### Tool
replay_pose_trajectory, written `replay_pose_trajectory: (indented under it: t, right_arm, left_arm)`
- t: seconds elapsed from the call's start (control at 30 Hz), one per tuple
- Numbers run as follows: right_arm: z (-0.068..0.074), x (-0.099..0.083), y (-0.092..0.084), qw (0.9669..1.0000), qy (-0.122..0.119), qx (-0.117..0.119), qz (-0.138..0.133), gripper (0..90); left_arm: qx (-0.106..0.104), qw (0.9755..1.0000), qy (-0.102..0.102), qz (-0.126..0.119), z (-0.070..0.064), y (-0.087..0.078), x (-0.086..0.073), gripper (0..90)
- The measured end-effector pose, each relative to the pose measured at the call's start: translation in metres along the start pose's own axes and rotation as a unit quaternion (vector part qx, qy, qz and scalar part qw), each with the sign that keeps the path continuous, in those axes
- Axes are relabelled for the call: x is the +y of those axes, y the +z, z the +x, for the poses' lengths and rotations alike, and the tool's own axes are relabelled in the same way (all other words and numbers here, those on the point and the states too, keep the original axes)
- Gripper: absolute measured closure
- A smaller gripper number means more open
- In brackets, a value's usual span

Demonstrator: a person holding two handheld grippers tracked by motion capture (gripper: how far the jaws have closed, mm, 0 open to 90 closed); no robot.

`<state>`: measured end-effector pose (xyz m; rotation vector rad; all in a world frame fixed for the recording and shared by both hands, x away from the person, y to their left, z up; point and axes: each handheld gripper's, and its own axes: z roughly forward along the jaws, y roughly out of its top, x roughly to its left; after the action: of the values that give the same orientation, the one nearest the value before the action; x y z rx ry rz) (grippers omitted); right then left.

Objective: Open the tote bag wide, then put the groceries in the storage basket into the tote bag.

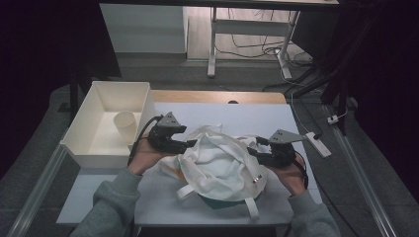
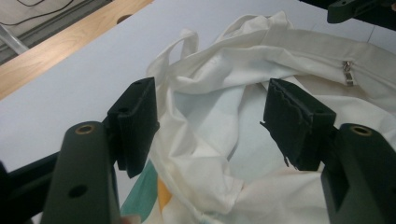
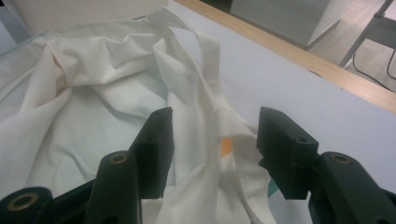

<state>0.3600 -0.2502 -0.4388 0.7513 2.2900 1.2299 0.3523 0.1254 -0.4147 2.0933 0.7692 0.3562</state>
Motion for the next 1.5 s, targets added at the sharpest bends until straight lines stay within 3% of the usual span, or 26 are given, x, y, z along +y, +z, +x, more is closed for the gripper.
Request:
replay_pose_trajectory:
  t: [0.3, 0.63, 0.97, 1.3, 1.5]
  right_arm:
    - [0.0, -0.004, 0.0, 1.0, 0.001, 0.003, 0.005, 46.5]
    - [0.0, -0.005, -0.001, 1.0, -0.003, -0.003, 0.007, 46.2]
    - [0.003, -0.006, 0.0, 0.9998, -0.007, -0.006, 0.016, 45.8]
    - [0.003, -0.007, 0.002, 0.9998, -0.006, -0.004, 0.017, 45.6]
    - [0.004, -0.007, 0.004, 0.9997, -0.008, -0.003, 0.021, 45.6]
  left_arm:
    - [0.013, 0.9998, -0.014, -0.011, 0.009, -0.015, -0.001, 34.3]
    - [0.022, 0.9994, -0.015, -0.021, 0.014, -0.027, 0.0, 33.8]
    - [0.04, 0.9983, -0.031, -0.03, 0.029, -0.042, -0.003, 33.2]
    - [0.066, 0.9963, -0.048, -0.03, 0.045, -0.053, -0.009, 32.9]
    - [0.093, 0.9931, -0.067, -0.023, 0.059, -0.057, -0.017, 32.0]
